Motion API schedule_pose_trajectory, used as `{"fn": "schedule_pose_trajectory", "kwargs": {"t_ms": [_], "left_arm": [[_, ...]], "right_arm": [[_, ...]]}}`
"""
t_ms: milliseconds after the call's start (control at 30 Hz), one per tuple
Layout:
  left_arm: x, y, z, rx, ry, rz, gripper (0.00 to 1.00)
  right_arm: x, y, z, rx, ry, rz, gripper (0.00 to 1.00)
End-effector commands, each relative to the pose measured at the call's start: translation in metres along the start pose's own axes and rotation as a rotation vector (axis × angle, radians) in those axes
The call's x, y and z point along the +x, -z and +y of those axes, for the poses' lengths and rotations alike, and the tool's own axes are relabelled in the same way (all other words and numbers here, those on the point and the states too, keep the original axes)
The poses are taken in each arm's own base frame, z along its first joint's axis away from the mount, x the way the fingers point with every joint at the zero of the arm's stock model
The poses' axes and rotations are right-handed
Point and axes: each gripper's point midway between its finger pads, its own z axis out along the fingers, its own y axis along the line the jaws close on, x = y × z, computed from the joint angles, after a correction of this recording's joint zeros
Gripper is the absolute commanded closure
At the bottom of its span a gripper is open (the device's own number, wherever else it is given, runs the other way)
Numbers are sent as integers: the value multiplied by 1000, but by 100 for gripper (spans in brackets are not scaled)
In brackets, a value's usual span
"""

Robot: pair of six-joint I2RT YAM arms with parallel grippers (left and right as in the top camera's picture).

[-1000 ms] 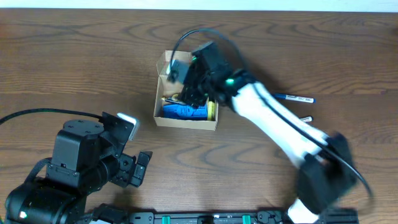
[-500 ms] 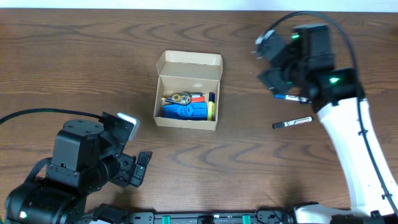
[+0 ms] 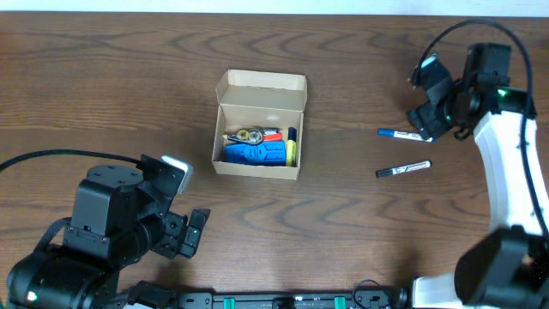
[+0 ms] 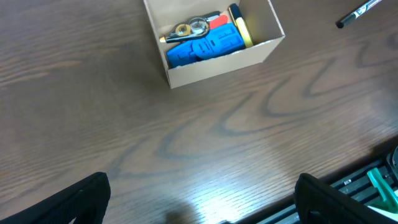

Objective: Pack container
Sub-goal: 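Withdraw the right gripper and reach to the blue-capped marker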

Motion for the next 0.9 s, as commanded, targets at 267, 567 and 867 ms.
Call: {"fn": "schedule_pose_trajectory", "kwargs": {"t_ms": [267, 567, 867], "left_arm": [[-3, 3, -2, 8, -5, -11, 5], [-3, 3, -2, 8, -5, -11, 5], [-3, 3, -2, 8, -5, -11, 5]], "right_arm": [[31, -88, 19, -201, 9, 88, 25], [39, -126, 15, -205, 12, 108, 27], [46, -146, 7, -171, 18, 133, 30]]}}
